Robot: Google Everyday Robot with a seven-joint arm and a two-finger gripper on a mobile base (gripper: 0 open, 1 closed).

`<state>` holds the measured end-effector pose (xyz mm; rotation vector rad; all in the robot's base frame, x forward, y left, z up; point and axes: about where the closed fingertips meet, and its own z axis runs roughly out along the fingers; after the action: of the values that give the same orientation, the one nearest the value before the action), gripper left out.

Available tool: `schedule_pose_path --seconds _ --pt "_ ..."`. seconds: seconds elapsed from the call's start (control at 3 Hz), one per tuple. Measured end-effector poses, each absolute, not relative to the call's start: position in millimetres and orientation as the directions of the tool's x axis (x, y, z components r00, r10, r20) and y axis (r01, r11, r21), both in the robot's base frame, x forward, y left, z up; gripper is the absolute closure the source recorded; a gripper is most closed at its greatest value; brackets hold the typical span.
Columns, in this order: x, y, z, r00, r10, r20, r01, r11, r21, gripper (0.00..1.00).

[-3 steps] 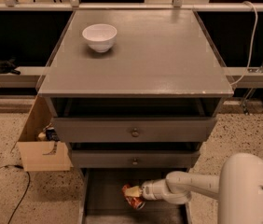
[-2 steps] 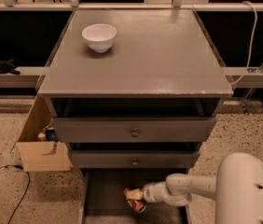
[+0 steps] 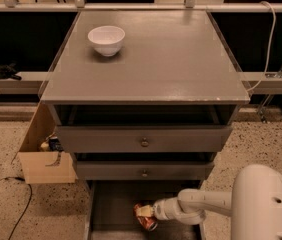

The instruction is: Place coke can into bottom drawer

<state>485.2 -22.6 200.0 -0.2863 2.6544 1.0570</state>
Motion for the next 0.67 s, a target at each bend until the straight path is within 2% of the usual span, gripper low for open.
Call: schedule_pose_path --seconds 0.67 --pt "498.0 -18.4 199.8 -0.945 -0.099 -0.312 -0.279 0.744 0.607 1.0"
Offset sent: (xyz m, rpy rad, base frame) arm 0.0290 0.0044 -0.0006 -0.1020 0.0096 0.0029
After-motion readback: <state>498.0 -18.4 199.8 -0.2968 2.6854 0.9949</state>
